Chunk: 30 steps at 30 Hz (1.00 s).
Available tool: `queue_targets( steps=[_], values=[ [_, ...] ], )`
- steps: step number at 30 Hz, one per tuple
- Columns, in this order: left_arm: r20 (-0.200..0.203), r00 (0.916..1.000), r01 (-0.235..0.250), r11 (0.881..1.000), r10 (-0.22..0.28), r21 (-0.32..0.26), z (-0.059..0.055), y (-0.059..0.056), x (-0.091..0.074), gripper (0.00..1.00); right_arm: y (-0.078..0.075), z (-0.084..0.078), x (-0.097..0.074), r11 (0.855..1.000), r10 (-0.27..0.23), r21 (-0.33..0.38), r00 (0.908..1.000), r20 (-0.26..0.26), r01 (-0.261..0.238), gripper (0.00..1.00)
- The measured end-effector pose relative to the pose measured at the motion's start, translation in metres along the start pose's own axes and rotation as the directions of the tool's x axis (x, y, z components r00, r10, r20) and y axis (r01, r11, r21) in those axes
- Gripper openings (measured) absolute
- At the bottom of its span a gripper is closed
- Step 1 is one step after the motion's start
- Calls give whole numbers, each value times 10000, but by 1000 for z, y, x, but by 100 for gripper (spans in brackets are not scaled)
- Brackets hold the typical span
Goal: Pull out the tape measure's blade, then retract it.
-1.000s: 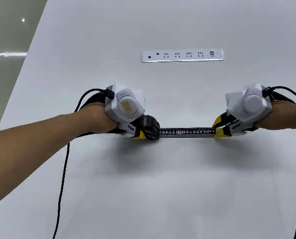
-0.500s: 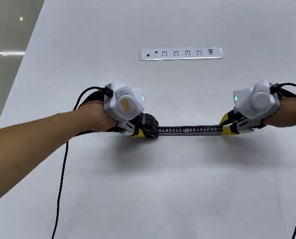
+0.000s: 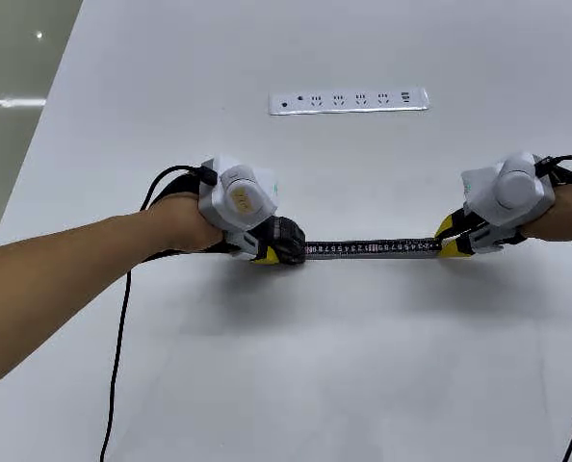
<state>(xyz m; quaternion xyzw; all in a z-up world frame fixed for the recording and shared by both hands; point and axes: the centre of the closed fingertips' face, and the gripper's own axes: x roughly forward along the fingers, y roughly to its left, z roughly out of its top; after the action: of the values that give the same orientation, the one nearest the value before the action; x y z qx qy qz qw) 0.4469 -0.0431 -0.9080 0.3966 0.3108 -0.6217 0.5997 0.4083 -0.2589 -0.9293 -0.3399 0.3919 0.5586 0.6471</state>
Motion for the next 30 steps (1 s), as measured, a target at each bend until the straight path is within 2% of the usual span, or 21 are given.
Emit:
queue_targets(
  steps=[18, 30],
  values=[
    [-49, 10000, 4, 10000, -4, 5, -1, 1, 1, 33, -2, -17, -13, 9995, 41, 321, 9999, -116, -37, 10],
    [-37, 10000, 28, 10000, -28, 34, 1, -1, 0, 33, -1, -20, -15, 9997, 51, 252, 9998, -211, -45, 11]
  ],
)
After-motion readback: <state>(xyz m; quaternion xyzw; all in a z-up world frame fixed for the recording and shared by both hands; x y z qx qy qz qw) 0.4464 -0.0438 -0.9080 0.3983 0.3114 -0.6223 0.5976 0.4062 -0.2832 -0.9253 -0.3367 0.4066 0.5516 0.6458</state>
